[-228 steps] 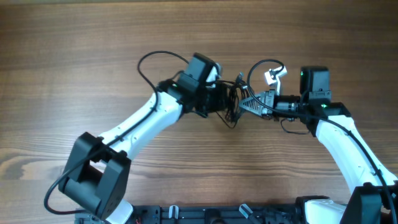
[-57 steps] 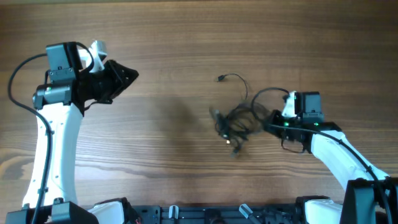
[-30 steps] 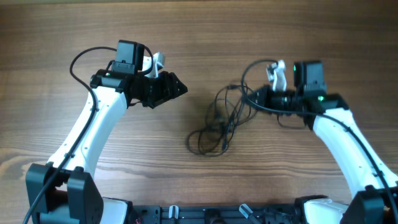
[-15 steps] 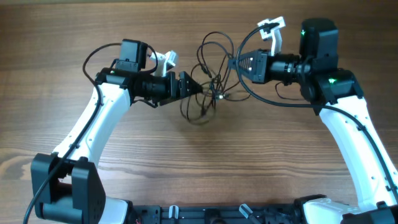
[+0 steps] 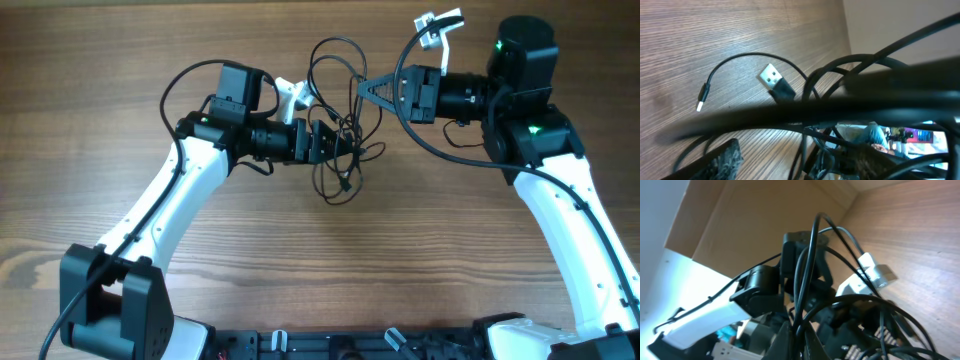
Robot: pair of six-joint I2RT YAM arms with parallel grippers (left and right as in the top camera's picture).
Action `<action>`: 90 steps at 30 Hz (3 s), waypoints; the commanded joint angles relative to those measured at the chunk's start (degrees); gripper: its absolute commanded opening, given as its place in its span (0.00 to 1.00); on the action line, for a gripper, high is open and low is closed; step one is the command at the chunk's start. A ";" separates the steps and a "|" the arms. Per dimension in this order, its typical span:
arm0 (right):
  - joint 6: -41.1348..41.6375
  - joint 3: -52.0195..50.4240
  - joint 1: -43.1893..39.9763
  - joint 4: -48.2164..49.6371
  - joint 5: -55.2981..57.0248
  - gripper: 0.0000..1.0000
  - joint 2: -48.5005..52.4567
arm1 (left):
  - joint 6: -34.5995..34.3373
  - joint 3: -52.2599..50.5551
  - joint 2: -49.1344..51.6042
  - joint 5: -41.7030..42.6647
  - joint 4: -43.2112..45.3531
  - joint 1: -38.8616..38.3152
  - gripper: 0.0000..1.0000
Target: Untangle cables
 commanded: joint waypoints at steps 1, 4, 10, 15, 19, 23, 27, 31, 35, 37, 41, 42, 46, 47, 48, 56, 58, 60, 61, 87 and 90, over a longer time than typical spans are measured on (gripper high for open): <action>3.91 1.31 0.22 2.97 -5.33 0.05 -0.31 | 1.11 0.46 0.55 -5.60 -0.09 -0.33 0.54; 7.10 1.31 0.22 8.15 -6.62 0.05 -0.31 | 0.94 0.46 0.55 -8.96 -0.74 -0.31 0.34; 9.88 1.27 -0.46 13.49 -1.99 0.04 -0.28 | 1.01 0.46 0.52 -14.03 -6.86 -0.31 0.05; 9.35 1.20 -1.44 9.92 3.04 0.04 -0.26 | 0.98 0.46 0.52 -26.08 -12.55 1.33 0.04; 1.46 1.20 -2.56 -3.89 14.67 0.04 -0.26 | 1.01 0.46 0.52 -30.84 -15.04 5.07 0.04; -6.49 1.20 -3.72 -25.31 42.49 0.05 -0.26 | 0.98 0.46 0.52 -30.88 -17.51 11.34 0.04; -12.13 1.20 -3.69 -36.72 60.06 0.06 -0.26 | 1.20 0.46 0.52 -27.85 -18.27 15.26 0.04; -14.53 1.14 -3.69 -42.69 65.22 0.20 -0.26 | 1.20 0.46 0.52 -22.53 -17.00 15.63 0.04; -15.21 1.14 -3.69 -44.65 63.17 0.23 -0.26 | 1.33 0.46 0.52 -16.13 -16.35 15.61 0.04; -21.14 1.14 -3.69 -43.30 53.07 0.28 -0.26 | 3.87 0.46 0.52 -10.58 -16.33 15.52 0.04; -34.88 1.11 -2.86 -39.52 27.91 0.35 -0.26 | 8.68 0.46 0.52 0.59 -16.17 14.51 0.04; -35.93 1.09 -2.25 -39.10 26.80 0.37 -0.26 | 9.88 0.46 0.52 3.02 -16.15 14.05 0.04; -43.06 0.85 2.19 -38.77 26.69 0.41 -0.26 | 11.67 0.46 0.52 10.16 -15.10 12.46 0.04; -44.85 0.72 3.28 -38.73 26.69 0.44 -0.26 | 11.67 0.46 0.52 11.74 -14.56 12.17 0.04; -47.32 0.59 4.59 -38.69 26.73 0.48 -0.11 | 11.67 0.46 0.52 13.31 -13.97 12.02 0.04; -39.80 -0.94 10.75 -30.95 33.55 0.62 5.31 | 11.67 0.46 0.52 28.11 -12.26 11.65 0.04; -34.27 -0.94 11.15 -29.03 33.38 0.61 8.11 | 11.69 0.46 0.52 28.41 -12.20 11.06 0.04; -31.95 -0.94 11.52 -28.33 33.38 0.59 10.67 | 11.67 0.46 0.52 28.41 -11.91 10.93 0.04; -31.82 -0.94 11.76 -28.30 33.38 0.58 11.91 | 11.67 0.46 0.52 28.44 -11.82 10.93 0.04; -9.16 -0.96 12.46 -27.19 22.25 0.41 16.52 | 11.65 0.46 0.52 26.67 -10.51 10.93 0.04; -7.82 -0.96 12.46 -27.04 22.45 0.39 16.61 | 11.63 0.46 0.52 28.74 -9.84 10.93 0.04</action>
